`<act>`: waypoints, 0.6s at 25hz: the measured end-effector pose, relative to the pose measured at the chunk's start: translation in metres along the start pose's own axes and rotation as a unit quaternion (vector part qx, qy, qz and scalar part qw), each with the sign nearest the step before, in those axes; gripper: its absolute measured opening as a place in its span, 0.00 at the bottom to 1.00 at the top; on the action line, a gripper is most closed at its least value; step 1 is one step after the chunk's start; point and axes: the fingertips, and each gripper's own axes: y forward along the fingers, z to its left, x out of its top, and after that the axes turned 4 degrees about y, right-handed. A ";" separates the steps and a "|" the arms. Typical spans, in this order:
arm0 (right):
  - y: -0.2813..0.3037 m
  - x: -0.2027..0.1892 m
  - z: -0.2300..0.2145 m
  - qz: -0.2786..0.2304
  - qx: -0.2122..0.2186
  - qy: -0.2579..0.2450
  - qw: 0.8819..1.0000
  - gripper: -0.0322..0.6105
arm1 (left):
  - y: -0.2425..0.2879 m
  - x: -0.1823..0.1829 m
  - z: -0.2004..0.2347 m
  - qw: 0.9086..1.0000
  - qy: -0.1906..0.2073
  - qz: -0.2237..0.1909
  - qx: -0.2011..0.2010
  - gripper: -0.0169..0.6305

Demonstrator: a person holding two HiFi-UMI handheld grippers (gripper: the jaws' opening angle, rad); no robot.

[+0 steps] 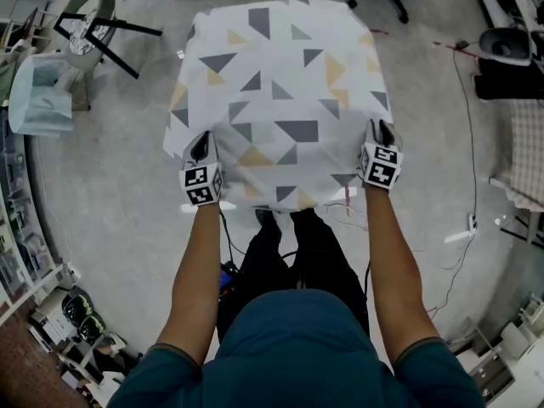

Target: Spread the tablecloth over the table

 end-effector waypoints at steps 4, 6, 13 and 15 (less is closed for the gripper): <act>0.012 -0.011 0.027 0.030 0.022 -0.021 0.999 0.20 | 0.010 0.001 -0.003 1.000 0.013 0.008 -0.006 0.03; 0.015 -0.016 0.037 0.044 0.031 -0.031 0.998 0.10 | 0.011 0.001 -0.005 1.000 0.021 0.014 -0.019 0.03; -0.015 0.017 0.077 0.016 0.095 -0.041 0.995 0.07 | -0.014 0.034 -0.002 0.998 0.040 -0.024 -0.038 0.03; -0.033 0.037 0.091 -0.008 0.115 -0.047 0.992 0.07 | -0.026 0.057 -0.001 0.997 0.047 -0.048 -0.043 0.03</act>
